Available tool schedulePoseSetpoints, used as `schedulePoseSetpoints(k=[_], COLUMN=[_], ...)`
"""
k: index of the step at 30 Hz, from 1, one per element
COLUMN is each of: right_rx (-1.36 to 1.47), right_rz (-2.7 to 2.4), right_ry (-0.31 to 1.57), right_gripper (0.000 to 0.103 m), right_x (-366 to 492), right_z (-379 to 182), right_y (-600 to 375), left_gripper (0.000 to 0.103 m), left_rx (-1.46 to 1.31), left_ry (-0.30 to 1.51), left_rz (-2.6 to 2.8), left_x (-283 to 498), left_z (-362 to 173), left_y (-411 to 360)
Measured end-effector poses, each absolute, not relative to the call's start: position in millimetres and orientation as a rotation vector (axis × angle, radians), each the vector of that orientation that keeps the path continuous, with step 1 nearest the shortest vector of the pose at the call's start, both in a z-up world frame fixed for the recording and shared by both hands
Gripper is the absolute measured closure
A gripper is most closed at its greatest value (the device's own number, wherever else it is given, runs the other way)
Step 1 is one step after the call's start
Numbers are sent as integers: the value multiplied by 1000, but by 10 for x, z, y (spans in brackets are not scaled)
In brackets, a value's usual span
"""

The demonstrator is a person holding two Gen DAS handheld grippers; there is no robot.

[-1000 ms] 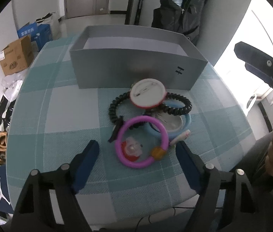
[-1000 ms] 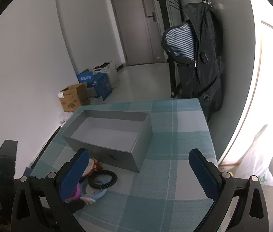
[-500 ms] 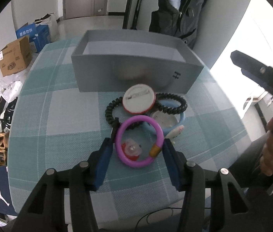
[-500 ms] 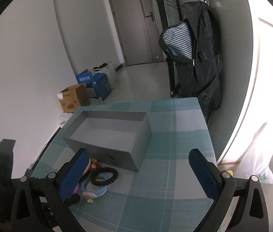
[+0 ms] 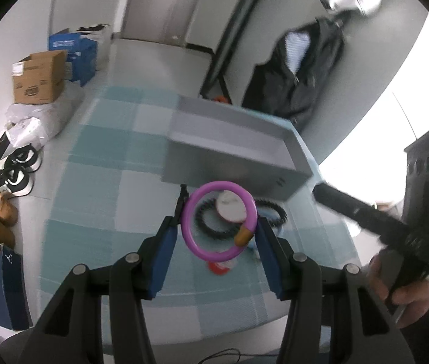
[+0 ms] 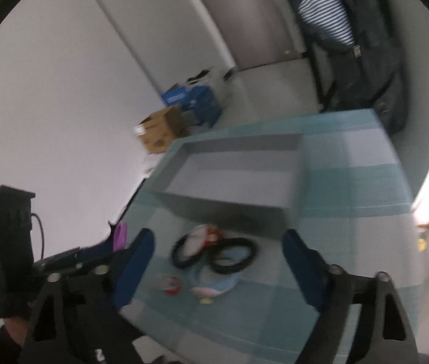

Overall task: Organize jewelry
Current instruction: 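Carry the pink bangle into the gray box with left tool while right tool drops a red charm there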

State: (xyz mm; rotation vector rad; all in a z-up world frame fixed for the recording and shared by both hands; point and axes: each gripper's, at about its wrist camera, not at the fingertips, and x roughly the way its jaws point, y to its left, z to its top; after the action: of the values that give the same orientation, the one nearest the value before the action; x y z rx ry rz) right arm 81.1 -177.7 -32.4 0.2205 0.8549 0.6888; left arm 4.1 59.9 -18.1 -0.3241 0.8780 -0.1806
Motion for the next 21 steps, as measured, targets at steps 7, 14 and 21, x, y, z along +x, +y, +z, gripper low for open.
schedulePoseSetpoints(k=[7, 14, 21], right_rx=[156, 82, 14], right_rz=[738, 684, 660], right_ry=[914, 958, 983], right_gripper=[42, 58, 81], right_x=[850, 979, 1023], right_z=[-426, -575, -656], right_y=[-1336, -1147, -1026], left_gripper=[56, 56, 56], left_rx=[-372, -402, -416], left_ry=[879, 882, 882], left_rz=[-115, -138, -152], left_x=[75, 77, 93], left_z=[-241, -215, -224], left_y=[694, 829, 905])
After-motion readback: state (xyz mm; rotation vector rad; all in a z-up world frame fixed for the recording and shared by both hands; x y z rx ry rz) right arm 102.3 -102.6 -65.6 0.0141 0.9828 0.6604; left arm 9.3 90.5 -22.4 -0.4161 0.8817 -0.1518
